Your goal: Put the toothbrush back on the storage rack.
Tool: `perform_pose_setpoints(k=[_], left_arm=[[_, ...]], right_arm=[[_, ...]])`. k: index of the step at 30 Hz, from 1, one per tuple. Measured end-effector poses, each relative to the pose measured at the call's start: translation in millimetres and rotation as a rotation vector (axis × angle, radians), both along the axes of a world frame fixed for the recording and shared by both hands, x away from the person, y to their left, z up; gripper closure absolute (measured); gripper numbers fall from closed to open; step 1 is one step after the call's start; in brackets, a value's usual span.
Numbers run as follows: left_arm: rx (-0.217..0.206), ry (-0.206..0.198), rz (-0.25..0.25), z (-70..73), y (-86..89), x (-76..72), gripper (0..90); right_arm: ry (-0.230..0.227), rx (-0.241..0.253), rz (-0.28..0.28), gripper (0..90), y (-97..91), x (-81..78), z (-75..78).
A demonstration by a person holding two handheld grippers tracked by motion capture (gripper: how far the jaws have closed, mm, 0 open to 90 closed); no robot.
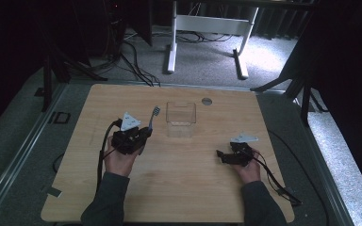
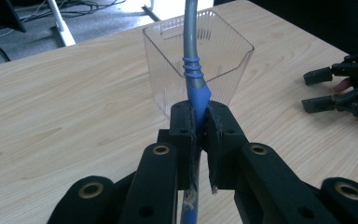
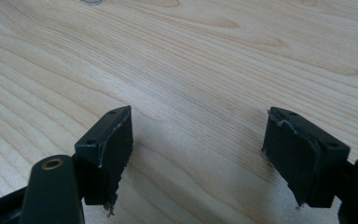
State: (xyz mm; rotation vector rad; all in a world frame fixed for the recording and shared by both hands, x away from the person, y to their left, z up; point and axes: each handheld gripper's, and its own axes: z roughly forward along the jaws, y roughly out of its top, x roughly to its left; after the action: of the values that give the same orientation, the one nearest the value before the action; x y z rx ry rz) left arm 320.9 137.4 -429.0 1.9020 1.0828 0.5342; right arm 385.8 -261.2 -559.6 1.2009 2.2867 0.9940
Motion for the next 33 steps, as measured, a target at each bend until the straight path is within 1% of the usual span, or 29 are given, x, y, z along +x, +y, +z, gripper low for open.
perform_pose_setpoints(k=[9, 14, 19, 23, 31, 33], left_arm=[[-0.021, -0.026, -0.016, 1.8, 0.6, -0.3, 81.8], [-0.026, -0.034, -0.026, 3.3, 0.1, 0.9, 81.8], [-0.044, -0.040, -0.031, 4.0, 0.2, 3.3, 81.8], [-0.070, -0.049, -0.044, 3.3, 0.5, 5.5, 81.8], [-0.096, -0.071, -0.065, 2.1, 0.9, 9.1, 81.8], [-0.103, -0.070, -0.070, 2.0, 0.6, 10.5, 81.8]], right_arm=[[0.000, 0.000, 0.001, 23.6, 0.0, 0.1, 0.0], [-0.001, 0.000, 0.001, 23.6, 0.0, 0.1, -0.1], [0.000, -0.001, 0.001, 23.6, 0.0, 0.2, 0.0], [0.000, -0.001, 0.001, 23.6, 0.0, 0.2, 0.0], [0.000, -0.001, 0.001, 23.6, 0.1, 0.3, 0.0], [0.000, 0.000, 0.001, 23.6, 0.1, 0.3, 0.0]])
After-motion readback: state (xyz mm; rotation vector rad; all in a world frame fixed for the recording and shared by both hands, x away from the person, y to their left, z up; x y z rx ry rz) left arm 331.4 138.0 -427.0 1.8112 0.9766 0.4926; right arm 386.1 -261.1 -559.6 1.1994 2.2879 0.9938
